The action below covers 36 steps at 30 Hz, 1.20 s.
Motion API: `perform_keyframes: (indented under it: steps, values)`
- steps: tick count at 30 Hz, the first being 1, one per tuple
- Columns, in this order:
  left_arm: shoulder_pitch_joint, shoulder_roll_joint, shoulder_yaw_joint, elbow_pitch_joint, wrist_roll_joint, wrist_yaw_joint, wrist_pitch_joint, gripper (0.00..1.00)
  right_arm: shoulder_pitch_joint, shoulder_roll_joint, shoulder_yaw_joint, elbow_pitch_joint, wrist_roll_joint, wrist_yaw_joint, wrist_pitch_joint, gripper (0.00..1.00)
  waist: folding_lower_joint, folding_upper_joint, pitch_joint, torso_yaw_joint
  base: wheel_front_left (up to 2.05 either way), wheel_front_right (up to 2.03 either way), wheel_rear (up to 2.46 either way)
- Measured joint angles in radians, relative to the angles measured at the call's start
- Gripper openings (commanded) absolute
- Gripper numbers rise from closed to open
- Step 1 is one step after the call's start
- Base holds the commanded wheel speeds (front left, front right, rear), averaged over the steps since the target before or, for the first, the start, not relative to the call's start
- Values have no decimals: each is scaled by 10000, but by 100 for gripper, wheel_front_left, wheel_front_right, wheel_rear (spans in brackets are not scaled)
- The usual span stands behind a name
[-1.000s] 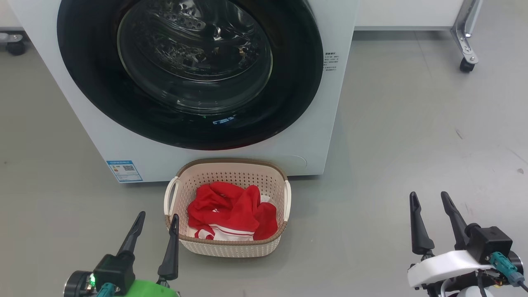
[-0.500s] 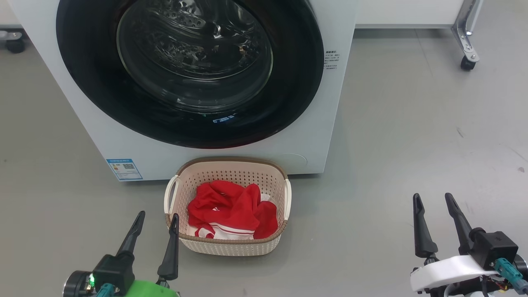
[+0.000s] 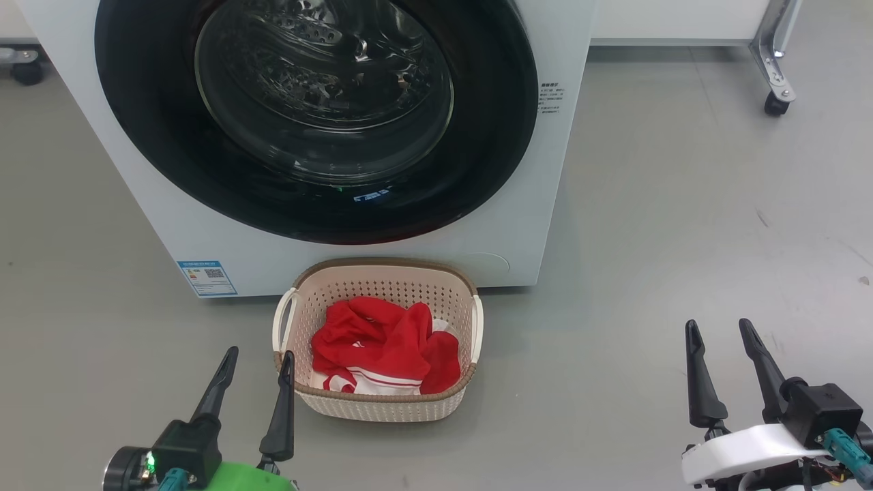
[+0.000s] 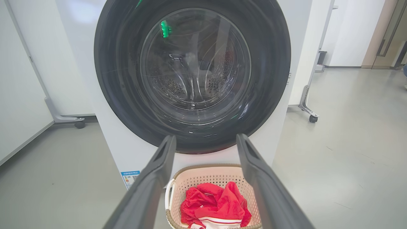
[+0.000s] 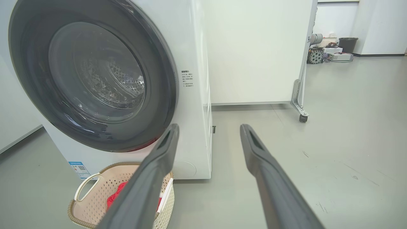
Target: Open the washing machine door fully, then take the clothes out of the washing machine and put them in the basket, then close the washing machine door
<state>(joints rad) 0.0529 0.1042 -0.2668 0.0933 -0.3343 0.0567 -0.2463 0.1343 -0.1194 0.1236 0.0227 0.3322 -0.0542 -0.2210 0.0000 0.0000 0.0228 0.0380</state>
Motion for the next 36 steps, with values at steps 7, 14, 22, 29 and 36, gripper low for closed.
perform_keyframes:
  steps: [7, 14, 22, 29, 36]
  values:
    - [0, 0, -2, -10, 2, 8, 63, 100, 68, -4, 2, -142, -2, -13, 63, 100, 0, 0, -18, -1, 0, 0, 0]
    - [1, 0, 2, -15, 2, 12, 75, 100, 185, -38, 2, -253, -2, -27, 224, 100, 0, 0, -42, -21, 0, 0, 0]
    - [279, -150, -113, 554, -105, -6, 79, 0, 393, 224, 109, 309, 73, 2, 224, 0, 0, 0, -45, -26, 0, 0, 0]
    - [290, -165, -61, 520, -857, -102, 148, 0, 394, 238, 115, 293, 848, 100, 224, 0, 0, 0, -53, -56, 0, 0, 0]
    - [289, -190, 150, 491, -2044, -226, 357, 0, 383, 274, -21, 297, 2023, 215, 414, 0, 0, 0, -59, -81, 0, 0, 0]
